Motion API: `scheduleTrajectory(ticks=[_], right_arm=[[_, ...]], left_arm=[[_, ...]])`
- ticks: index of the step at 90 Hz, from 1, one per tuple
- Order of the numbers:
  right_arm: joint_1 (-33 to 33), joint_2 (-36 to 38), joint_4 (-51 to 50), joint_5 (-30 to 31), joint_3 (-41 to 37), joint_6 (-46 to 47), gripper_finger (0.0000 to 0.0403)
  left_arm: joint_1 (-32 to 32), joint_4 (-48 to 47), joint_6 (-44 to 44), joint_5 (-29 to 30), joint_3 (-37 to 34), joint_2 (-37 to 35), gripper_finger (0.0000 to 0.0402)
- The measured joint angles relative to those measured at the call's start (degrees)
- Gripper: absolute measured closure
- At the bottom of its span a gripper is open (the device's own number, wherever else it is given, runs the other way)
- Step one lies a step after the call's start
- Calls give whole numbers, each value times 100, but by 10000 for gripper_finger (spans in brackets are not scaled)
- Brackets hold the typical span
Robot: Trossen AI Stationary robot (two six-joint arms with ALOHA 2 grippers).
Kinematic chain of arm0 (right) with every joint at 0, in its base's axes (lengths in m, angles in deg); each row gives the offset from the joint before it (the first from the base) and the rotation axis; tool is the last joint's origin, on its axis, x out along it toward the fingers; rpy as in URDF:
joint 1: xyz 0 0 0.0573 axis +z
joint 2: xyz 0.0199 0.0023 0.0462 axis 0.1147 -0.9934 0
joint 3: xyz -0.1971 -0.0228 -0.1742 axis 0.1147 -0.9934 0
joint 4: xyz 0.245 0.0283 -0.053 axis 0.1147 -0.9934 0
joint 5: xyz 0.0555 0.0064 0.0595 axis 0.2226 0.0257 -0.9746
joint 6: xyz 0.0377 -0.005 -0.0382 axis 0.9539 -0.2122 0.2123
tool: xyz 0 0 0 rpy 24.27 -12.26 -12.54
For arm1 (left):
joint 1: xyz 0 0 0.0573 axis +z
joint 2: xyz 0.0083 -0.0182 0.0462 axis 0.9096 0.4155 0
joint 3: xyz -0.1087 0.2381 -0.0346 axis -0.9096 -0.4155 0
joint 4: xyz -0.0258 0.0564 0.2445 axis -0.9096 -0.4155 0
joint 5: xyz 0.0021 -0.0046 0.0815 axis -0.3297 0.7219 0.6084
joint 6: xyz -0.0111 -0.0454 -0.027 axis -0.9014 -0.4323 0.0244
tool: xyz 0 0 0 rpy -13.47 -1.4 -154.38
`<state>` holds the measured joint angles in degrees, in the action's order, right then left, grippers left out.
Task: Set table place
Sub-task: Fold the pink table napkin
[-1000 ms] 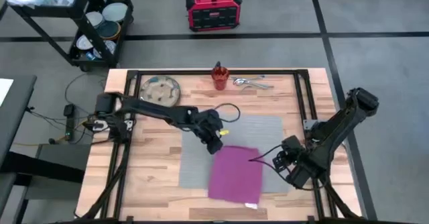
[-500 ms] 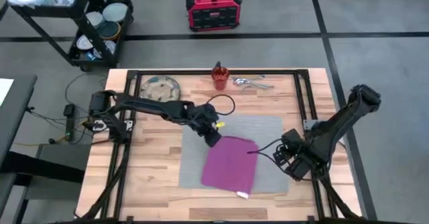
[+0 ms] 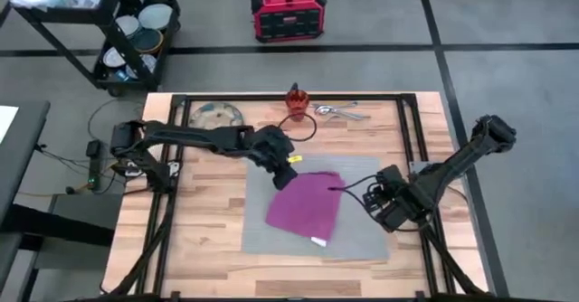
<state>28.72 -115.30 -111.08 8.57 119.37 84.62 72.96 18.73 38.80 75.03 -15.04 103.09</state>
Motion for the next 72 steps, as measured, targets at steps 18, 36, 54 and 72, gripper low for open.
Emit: scheduleTrajectory(ticks=[18, 36, 54, 72], right_arm=[[-241, 17, 69, 52, 0, -175, 270], [-415, 2, 125, 65, 0, -459, 270], [-497, 0, 282, 111, 0, -615, 270], [-598, -15, 358, 162, 0, -734, 270]], left_arm=[[149, -391, 282, -294, 1, -94, 401], [295, -453, 427, -170, 32, -263, 401], [377, -654, 635, -9, 52, -315, 401], [386, -744, 782, 159, 48, -400, 401]])
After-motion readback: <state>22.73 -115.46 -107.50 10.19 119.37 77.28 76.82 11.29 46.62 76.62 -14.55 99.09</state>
